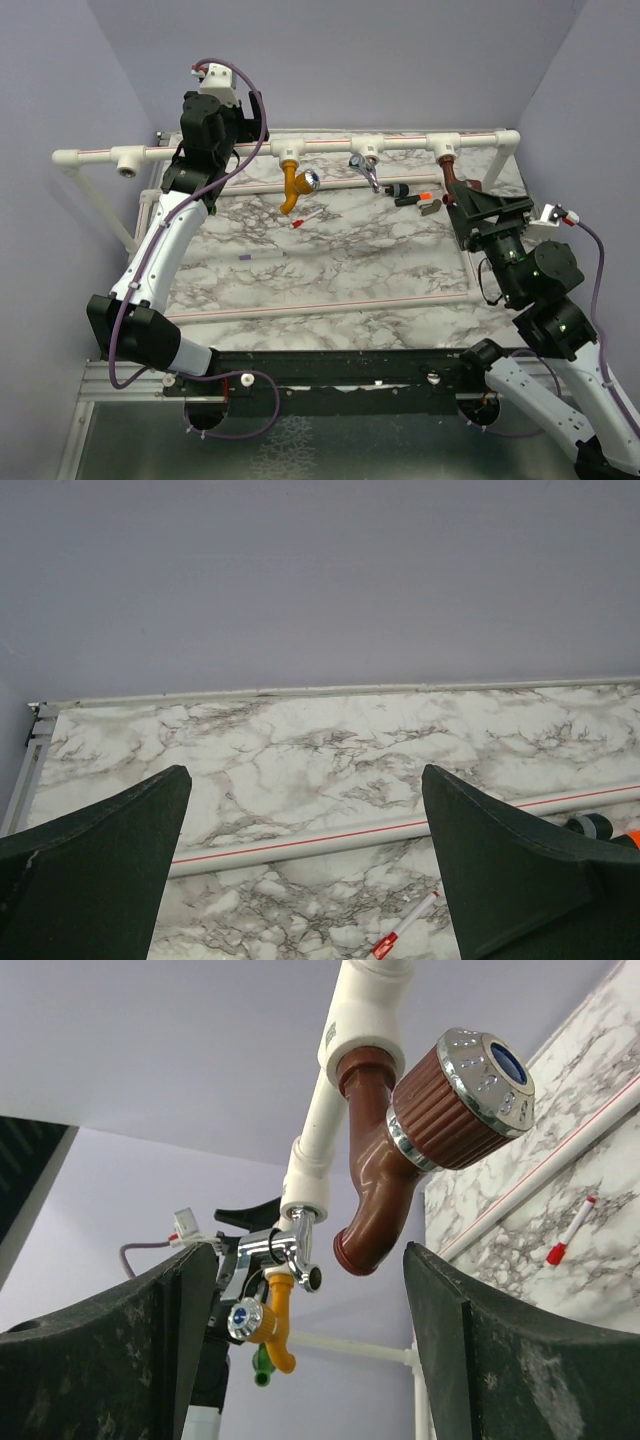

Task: Install the water faucets

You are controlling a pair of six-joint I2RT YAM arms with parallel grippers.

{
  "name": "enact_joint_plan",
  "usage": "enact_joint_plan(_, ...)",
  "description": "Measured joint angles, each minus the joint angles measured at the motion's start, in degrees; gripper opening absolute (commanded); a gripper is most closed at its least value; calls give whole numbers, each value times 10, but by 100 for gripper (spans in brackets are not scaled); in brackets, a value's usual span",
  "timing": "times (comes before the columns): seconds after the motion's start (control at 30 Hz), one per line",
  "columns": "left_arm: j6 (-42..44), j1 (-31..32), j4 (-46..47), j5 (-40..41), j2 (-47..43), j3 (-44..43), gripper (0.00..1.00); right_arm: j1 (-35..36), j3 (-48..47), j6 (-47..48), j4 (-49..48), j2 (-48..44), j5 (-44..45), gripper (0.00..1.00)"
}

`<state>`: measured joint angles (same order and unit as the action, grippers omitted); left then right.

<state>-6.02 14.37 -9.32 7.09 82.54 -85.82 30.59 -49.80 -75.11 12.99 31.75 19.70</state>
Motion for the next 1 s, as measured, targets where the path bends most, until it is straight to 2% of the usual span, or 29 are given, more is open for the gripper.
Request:
enact_joint_plan(0.17,0,0,0,0,0,0,99,0,-9,62,18,-16,-23,80)
enact_joint_plan(0.57,0,0,0,0,0,0,99,0,-64,317,15,-14,-118,78)
enact_joint_plan(0.83,0,0,0,-1,0,0,99,0,-153,577,38,6,-178,77)
enact_joint_plan(1.0,-1,0,0,-1,0,0,99,0,-167,742,61,14,-203,77)
